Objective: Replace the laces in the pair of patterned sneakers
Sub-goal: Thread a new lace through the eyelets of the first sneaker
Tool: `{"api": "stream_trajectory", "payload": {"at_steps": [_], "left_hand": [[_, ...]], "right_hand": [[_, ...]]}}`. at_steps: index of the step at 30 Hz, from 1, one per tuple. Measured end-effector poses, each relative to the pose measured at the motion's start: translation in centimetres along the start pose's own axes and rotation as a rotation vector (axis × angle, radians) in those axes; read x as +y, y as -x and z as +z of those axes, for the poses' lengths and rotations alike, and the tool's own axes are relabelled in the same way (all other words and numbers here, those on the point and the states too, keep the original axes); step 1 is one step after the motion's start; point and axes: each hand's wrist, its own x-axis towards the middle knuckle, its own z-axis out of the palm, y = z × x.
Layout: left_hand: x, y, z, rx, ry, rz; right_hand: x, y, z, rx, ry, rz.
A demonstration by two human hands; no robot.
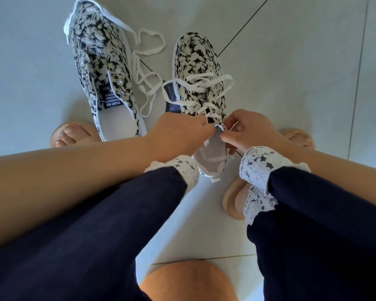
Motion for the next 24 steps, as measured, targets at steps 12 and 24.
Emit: {"api": "stream_trajectory", "payload": {"at_steps": [12,24], "left_hand": [[-0.9,2.4,-1.0,-0.194,1.72,-0.21],[-1.4,2.3,-2.3,-0.351,0.931,-0.133]], "right_hand": [[0.3,0.0,0.6,0.148,0.093,-0.024],[-0.2,0.2,0.0,0.234,0.13,-0.145]]}}
